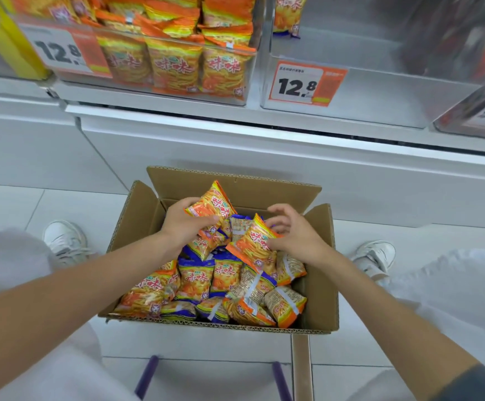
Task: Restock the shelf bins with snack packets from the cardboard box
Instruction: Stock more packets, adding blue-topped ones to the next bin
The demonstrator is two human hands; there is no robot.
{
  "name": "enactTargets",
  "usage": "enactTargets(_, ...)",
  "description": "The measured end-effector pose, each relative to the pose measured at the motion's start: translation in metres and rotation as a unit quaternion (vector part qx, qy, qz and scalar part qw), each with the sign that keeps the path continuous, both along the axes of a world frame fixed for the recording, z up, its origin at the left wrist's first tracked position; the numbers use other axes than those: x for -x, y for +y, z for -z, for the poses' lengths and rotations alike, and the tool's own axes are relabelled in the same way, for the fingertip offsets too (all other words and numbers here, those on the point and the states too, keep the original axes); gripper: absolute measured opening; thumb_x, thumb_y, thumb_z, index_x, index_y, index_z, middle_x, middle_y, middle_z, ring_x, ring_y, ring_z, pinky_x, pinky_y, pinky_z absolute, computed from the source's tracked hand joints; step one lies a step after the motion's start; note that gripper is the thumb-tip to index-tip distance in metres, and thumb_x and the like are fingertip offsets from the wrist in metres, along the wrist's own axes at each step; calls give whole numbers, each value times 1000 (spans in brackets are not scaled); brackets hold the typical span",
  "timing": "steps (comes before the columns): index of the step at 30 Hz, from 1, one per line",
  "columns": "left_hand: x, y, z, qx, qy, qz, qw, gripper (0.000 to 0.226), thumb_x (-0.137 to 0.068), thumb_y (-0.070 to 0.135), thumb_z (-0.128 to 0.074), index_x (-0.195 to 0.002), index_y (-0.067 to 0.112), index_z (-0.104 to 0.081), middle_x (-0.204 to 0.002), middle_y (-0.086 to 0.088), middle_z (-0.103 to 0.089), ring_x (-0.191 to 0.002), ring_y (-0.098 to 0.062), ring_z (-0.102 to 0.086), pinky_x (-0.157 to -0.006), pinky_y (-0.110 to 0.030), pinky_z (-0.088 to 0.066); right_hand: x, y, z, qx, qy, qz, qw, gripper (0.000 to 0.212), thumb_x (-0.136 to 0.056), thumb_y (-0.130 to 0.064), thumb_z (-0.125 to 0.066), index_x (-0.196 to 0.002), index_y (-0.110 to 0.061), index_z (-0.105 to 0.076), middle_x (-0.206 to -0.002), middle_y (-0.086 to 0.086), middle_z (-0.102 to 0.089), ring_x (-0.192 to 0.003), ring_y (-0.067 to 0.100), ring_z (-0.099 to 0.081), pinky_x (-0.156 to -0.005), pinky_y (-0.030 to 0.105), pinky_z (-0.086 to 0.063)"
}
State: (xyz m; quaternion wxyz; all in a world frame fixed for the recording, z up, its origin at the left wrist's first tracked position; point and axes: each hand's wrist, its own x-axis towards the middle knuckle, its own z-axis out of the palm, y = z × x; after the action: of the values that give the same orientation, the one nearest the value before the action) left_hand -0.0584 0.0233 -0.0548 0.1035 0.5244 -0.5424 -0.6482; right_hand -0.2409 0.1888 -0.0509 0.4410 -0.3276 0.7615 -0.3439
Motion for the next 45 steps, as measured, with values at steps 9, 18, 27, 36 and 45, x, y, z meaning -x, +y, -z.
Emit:
enactTargets(9, 12, 14, -30, -65, 102, 106, 987, 55, -76, 42, -76, -121, 22, -51, -112, -2, -67, -95, -21, -70, -84, -43, -58, -9, -35, -38, 144, -103, 28, 984, 62, -81, 4, -73, -131, -25, -50, -124, -2, -66, -118, 14, -60, -91, 34, -55)
enactTargets(18, 12, -7, -47, -82, 157, 59, 982, 52, -84, 30, -71, -129, 20, -46, -115, -7, -65, -96, -21, -68, -71, -35, -56, -26, -66, -34, 77, -220, 40, 972, 102, -63, -39, -89, -145, -17, -33, -140, 10, -54, -124, 26, -57, -105, 49, -46)
enactTargets(27, -2, -38, -106, 74, 158, 118, 978, 42, -86, 43, -65, -124, 24, -60, -111, 2, -72, -97, -13, -70, -90, -32, -54, -35, -106, -96, 168, -185, 76, 965, 92, -62, -18, -90, -138, -19, -38, -126, 6, -59, -112, 22, -63, -89, 36, -56)
enactTargets(36, -27, -133, -196, 345, 142, 65, 926, 60, -78, 62, -66, -126, 26, -58, -113, 12, -61, -97, -3, -58, -73, -14, -43, -51, -203, -187, 273, -82, 85, 955, 107, -59, -30, -91, -145, -30, -28, -136, 0, -51, -121, 20, -55, -96, 44, -52)
enactTargets(45, -28, -243, -178, 748, -38, -42, 662, 20, -84, 11, -65, -103, 13, -64, -90, -3, -56, -84, -21, -50, -67, -34, -43, -9, -332, -215, 323, 49, 104, 940, 81, -70, -15, -84, -137, -20, -40, -120, -1, -62, -106, 14, -62, -87, 30, -52)
